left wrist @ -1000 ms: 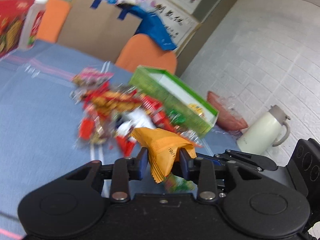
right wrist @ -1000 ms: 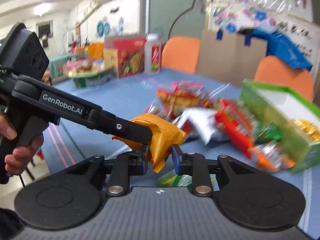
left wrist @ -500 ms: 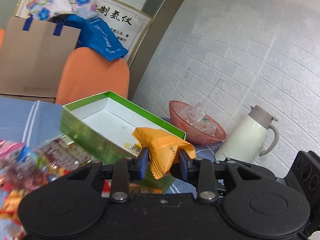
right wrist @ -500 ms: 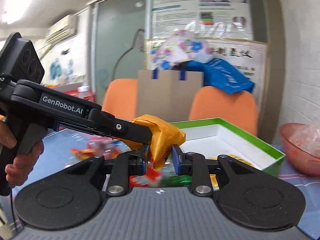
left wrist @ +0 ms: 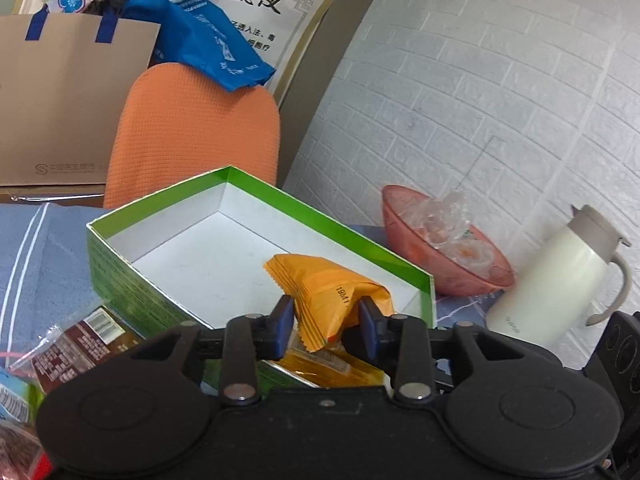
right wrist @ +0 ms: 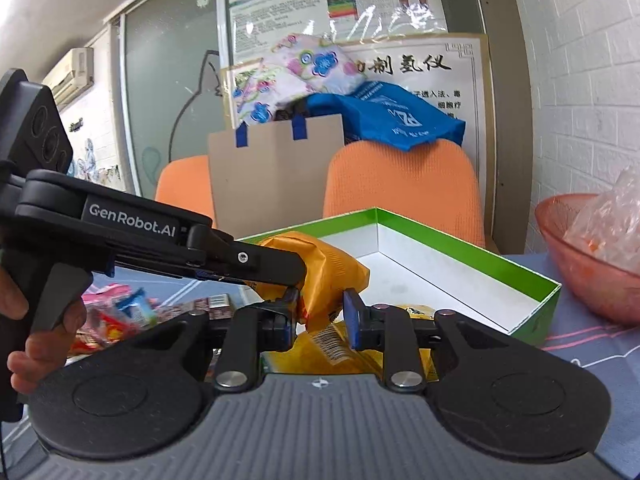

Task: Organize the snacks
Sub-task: 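Place the orange pastry packet into the green box and release, then grasp the green pea packet with both grippers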

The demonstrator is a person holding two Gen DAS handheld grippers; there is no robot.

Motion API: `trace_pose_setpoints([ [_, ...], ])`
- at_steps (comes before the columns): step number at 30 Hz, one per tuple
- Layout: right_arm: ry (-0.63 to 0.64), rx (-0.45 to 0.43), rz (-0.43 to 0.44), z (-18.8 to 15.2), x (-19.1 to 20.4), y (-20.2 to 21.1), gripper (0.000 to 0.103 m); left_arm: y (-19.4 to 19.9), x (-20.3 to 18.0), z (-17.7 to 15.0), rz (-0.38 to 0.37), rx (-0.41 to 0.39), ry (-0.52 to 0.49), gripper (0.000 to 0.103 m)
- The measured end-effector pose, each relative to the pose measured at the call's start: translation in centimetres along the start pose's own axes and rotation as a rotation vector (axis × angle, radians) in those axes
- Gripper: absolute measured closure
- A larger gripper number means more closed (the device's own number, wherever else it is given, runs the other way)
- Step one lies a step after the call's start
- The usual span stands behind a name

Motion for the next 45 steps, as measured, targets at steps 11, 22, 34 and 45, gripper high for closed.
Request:
trace_pose_setpoints([
  [11,-0.011,-0.042,-0.034,-0.2,0.8,4.3,0.000,7.0,-0.8,-1.2,0.092,-0.060,0.000,0.000],
  [22,-0.068,0.036,0.054,-4.3,5.6,11.5,0.000,17.0,-2.0,-8.4,0.120,-0.099,0.061,0.000],
  [34,-0.044,0.201,0.165,-9.8,10.3,12.5,0.000,20.4,0.9,-16.9,0.095,-0.002,0.202,0.000],
  [45,0.078,0.260,0.215,-10.3,14.3,11.0,0.000,17.1,0.7,-17.5,-0.027,0.072,0.243,0.000],
])
Point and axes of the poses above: each gripper's, at about its wrist camera, not at the fingertips, and y roughly against the way its jaws point, x to its left, z to its top, the point moved 5 cm from there along -y, roughly the way its jaws point, and after that the axes turned 1 degree about x, right-handed, at the moved point
